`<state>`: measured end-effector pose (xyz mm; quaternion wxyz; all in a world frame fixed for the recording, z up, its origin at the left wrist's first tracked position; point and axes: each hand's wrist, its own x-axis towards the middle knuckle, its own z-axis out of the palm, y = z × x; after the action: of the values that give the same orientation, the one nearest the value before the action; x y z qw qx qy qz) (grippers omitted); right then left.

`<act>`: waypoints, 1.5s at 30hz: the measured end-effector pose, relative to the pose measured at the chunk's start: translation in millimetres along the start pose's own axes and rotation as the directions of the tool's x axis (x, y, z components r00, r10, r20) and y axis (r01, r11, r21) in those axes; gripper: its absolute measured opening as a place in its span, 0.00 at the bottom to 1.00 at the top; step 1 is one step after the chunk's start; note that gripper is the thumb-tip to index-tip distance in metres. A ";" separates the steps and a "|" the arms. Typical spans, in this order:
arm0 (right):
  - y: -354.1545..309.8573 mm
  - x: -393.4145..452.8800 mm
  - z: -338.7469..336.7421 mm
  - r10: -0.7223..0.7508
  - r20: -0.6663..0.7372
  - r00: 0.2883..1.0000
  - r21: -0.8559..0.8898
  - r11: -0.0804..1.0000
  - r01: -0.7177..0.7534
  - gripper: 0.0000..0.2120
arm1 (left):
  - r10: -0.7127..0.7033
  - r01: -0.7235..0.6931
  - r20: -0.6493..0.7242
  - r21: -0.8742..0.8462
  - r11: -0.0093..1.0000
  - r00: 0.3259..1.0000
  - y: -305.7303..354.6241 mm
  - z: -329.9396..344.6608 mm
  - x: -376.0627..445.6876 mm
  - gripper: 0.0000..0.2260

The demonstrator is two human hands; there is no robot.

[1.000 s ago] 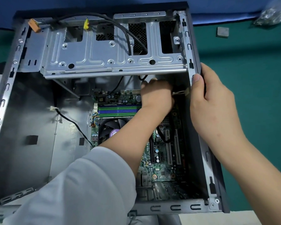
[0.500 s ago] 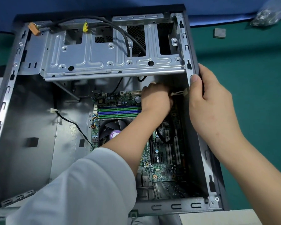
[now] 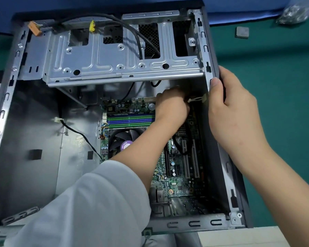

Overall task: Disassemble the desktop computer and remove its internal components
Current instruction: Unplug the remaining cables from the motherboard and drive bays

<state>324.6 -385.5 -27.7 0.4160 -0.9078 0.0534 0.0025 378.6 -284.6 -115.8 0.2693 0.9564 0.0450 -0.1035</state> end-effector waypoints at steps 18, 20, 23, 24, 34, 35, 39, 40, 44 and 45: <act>-41.6 -34.2 -4.2 -0.388 0.471 0.792 -0.128 0.858 0.497 0.19 | -0.234 0.070 -0.115 -0.751 0.656 0.965 -46.3 -174.1 -122.4 0.05; -60.1 -44.1 1.8 -0.353 0.609 0.710 -0.017 0.889 0.457 0.23 | -0.286 0.073 -0.080 -0.871 0.485 0.955 -46.9 -191.4 -135.2 0.03; -90.8 -58.9 10.9 -0.278 0.728 0.627 0.146 0.956 0.255 0.24 | -0.321 0.039 -0.052 -0.962 0.269 0.946 -45.5 -212.2 -147.4 0.04; -98.6 -63.1 14.2 -0.263 0.752 0.604 0.215 0.965 0.153 0.22 | -0.331 0.014 -0.063 -0.975 0.224 0.941 -45.3 -217.7 -150.6 0.05; -162.1 -60.0 20.4 -0.178 0.735 0.654 0.426 0.872 -0.241 0.07 | -0.321 0.078 -0.009 -0.964 0.255 0.947 -76.1 -255.6 -154.9 0.19; -170.9 -57.6 23.5 -0.185 0.725 0.663 0.438 0.867 -0.238 0.07 | -0.265 0.103 0.021 -0.949 0.298 0.964 -78.5 -256.4 -156.1 0.19; -201.0 -53.0 45.2 -0.206 0.713 0.670 0.432 0.882 -0.189 0.06 | -0.124 0.037 -0.016 -0.909 0.416 0.992 -86.9 -262.5 -151.1 0.10; -205.4 -54.0 52.3 -0.203 0.722 0.662 0.416 0.891 -0.182 0.07 | -0.165 0.016 -0.055 -0.914 0.405 0.985 -92.1 -267.2 -146.7 0.09; -208.5 -61.4 80.8 -0.160 0.726 0.669 0.365 0.914 -0.176 0.07 | -0.411 0.076 -0.059 -0.950 0.303 0.910 -123.2 -293.8 -128.1 0.08; -208.7 -62.8 87.6 -0.157 0.719 0.677 0.367 0.913 -0.179 0.08 | -0.438 0.118 -0.044 -0.934 0.336 0.898 -130.7 -297.9 -124.2 0.08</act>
<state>286.3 -178.0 75.7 0.5818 -0.7211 -0.1135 0.3586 290.7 -21.0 94.0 0.7179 0.6285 0.2974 0.0339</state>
